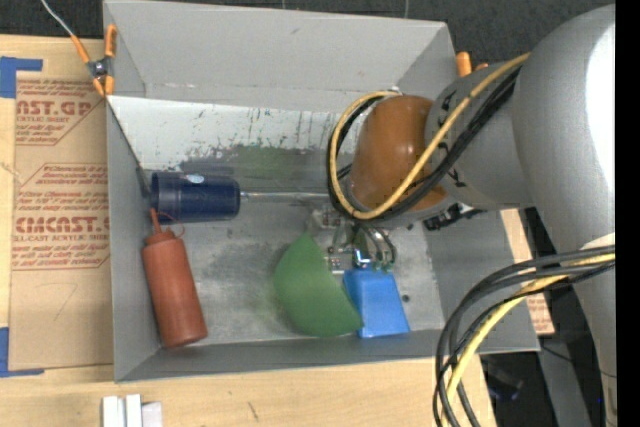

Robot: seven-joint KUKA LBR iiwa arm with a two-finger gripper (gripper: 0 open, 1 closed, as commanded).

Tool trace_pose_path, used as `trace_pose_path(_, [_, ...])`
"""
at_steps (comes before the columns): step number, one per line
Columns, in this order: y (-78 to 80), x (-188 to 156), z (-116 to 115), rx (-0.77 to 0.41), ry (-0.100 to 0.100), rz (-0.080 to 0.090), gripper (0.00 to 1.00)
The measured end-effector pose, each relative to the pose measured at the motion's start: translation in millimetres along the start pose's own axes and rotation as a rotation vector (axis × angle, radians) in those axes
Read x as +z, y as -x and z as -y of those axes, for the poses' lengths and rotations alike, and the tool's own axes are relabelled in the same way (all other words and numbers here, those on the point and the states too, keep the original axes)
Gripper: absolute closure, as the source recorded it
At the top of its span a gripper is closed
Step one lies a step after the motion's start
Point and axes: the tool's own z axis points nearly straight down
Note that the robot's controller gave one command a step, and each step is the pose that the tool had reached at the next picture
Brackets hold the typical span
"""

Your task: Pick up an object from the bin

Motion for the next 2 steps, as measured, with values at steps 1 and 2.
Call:
trace_pose_path(1, [-30.0,-5.6,21.4,-0.183,-0.001,0.021,0.00])
trace_pose_path(2, [-37.8,-8.3,21.2,-0.021,0.000,0.027,0.00])
